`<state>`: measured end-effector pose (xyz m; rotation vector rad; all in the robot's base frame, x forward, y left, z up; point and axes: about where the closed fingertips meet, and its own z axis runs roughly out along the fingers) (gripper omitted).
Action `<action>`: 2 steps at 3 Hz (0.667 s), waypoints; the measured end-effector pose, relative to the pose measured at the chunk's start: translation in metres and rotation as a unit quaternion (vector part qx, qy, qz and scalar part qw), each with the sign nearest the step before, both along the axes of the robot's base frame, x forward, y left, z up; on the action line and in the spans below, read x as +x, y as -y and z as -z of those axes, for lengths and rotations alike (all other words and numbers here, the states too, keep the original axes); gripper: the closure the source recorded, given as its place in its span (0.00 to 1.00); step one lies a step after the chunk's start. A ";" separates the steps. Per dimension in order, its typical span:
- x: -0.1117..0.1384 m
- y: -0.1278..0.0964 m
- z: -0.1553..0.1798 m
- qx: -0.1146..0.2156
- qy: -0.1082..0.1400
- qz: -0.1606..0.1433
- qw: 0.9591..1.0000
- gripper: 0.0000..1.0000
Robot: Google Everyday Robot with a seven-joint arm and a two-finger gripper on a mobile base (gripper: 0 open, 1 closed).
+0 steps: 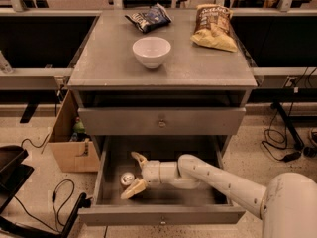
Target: Place orange can into middle drawer
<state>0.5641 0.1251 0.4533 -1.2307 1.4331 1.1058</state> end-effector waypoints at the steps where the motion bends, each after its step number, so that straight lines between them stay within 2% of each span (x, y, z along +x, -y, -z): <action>1: 0.000 0.000 0.000 0.000 0.000 0.000 1.000 0.00; 2: -0.006 -0.007 -0.014 -0.014 0.002 -0.013 1.000 0.00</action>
Offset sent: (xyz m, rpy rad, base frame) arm -0.0127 0.0120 0.0362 -0.0745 -0.0136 0.0578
